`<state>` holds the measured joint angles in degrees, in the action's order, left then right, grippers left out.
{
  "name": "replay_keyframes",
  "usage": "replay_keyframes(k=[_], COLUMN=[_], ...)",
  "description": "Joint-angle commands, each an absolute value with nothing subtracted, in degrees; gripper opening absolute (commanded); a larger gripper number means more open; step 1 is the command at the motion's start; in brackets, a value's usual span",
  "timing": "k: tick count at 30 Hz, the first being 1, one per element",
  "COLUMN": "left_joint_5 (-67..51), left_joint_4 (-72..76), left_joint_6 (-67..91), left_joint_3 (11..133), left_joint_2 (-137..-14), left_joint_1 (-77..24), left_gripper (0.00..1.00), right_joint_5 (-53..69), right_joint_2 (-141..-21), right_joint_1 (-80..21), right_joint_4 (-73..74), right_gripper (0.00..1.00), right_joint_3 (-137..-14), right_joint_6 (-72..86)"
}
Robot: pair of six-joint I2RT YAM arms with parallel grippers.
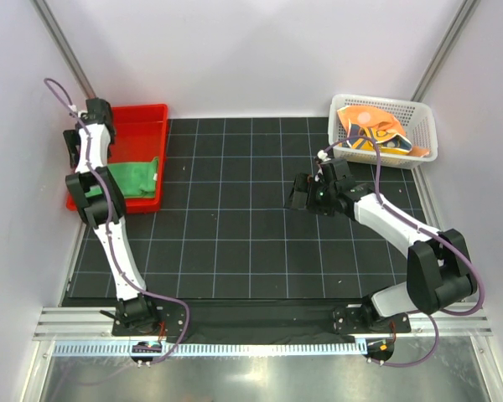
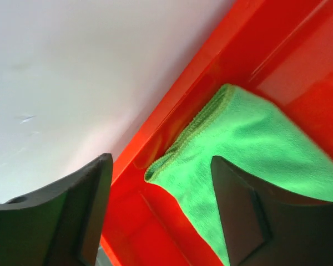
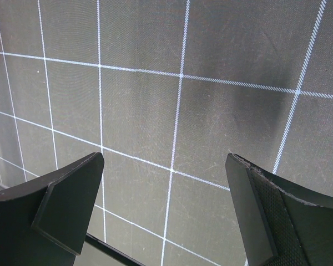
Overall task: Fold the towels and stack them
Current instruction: Neatly place the folded towel into the bin, then grab crumpled towel
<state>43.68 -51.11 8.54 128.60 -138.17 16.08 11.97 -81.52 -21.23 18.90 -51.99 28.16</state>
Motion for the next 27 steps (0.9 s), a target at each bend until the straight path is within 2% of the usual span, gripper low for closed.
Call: replay_keyframes(k=[1, 8, 9, 11, 15, 16, 20, 27], left_joint_5=[41.6, 27.3, 23.2, 16.4, -7.8, -10.5, -15.9, -21.9], left_joint_4=[-52.4, -55.3, -55.6, -54.4, -44.2, -41.8, -34.9, -27.3], left_joint_6=[10.8, 14.9, 15.9, 18.5, 22.1, 22.4, 26.3, 28.1], left_joint_3=[131.9, 125.2, 122.4, 118.1, 98.5, 95.7, 83.3, 66.7], left_joint_2=[-130.9, -118.2, -116.4, -109.2, -94.7, -89.8, -80.2, -73.9], left_joint_1=[14.0, 5.7, 4.8, 1.9, -5.4, -7.0, -17.8, -25.4], left_gripper=[0.77, 0.84, 0.92, 1.0, 1.0, 1.0, 1.0, 1.0], right_joint_5=[12.0, 6.8, 5.5, 1.1, -10.2, -12.6, -15.4, -16.9], right_joint_2=[-81.0, -79.8, -79.7, -79.1, -80.7, -81.6, -85.4, -94.5], right_joint_1=[-21.1, -21.1, -21.1, -21.1, -19.3, -18.2, -12.8, -0.8], right_joint_4=[18.1, 23.0, 24.1, 26.6, 33.8, 34.7, 35.5, 33.1], right_gripper=[1.0, 1.0, 1.0, 1.0, 1.0, 1.0, 1.0, 1.0], right_joint_3=[-54.7, -61.7, -63.0, -66.9, -76.2, -80.1, -86.4, -94.1], right_joint_6=[27.3, 29.9, 30.2, 30.8, 28.7, 28.1, 25.9, 22.9])
